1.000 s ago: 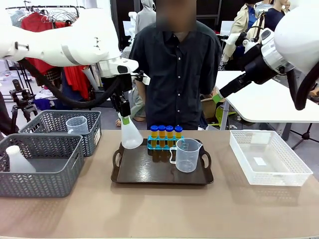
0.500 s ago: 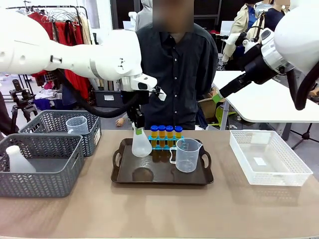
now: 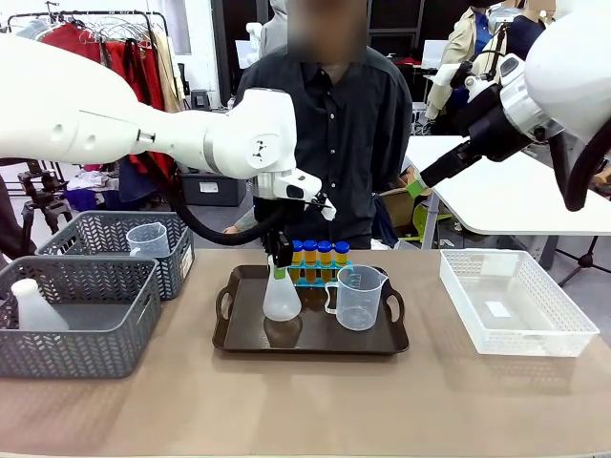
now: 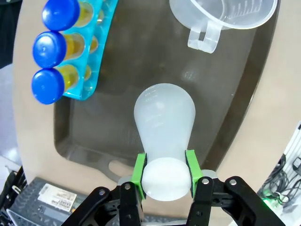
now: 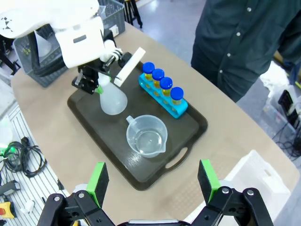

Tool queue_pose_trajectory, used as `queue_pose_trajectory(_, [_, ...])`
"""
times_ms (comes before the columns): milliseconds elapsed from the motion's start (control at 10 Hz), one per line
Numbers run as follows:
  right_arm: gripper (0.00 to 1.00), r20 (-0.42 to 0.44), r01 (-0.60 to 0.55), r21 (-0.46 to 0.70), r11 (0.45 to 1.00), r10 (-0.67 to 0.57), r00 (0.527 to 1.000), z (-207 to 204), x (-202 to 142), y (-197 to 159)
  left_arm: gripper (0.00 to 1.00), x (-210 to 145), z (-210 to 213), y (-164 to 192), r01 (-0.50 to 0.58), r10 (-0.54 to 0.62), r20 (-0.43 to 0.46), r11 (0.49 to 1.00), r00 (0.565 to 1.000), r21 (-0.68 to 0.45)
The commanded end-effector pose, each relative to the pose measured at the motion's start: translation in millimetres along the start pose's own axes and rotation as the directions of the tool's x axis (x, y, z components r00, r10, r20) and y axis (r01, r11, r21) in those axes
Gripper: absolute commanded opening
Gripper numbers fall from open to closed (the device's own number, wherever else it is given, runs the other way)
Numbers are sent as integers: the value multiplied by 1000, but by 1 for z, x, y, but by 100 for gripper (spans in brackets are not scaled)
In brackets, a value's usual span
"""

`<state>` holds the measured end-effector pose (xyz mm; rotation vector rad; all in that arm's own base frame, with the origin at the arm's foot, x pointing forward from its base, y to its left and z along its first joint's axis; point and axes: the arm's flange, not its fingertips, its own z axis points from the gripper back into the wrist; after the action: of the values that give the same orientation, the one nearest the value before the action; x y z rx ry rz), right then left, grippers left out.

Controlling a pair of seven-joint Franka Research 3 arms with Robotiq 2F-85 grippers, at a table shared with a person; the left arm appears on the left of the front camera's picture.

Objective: Prepare the laboratory tools.
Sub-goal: Pick up one Small flask and place it on the Handle tray.

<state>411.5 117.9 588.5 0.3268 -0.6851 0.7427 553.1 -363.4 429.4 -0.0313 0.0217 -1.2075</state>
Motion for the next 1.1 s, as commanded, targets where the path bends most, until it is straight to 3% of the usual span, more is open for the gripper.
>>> queue_pose_trajectory(0, [100,10,7,12,1000,-8,1000,0,1,1,0,6,0,5,2,-2,-42,1000,999,7])
queue_pose_trajectory(300, [100,10,7,12,1000,-8,1000,0,1,1,0,9,-8,8,16,-17,-59,1000,998,-10])
queue_pose_trajectory(400, [100,10,7,12,1000,-8,1000,0,1,1,10,10,-8,7,16,-17,-59,1000,998,-19])
queue_pose_trajectory(800, [100,10,7,12,1000,-8,1000,0,1,1,87,8,-5,9,20,-22,-50,999,999,-32])
queue_pose_trajectory(900, [100,10,7,12,1000,-8,1000,0,1,1,100,8,-5,9,19,-21,-46,999,999,-37])
queue_pose_trajectory(1000, [100,10,7,12,1000,-8,1000,0,1,1,100,7,-4,10,17,-18,-43,999,999,-37])
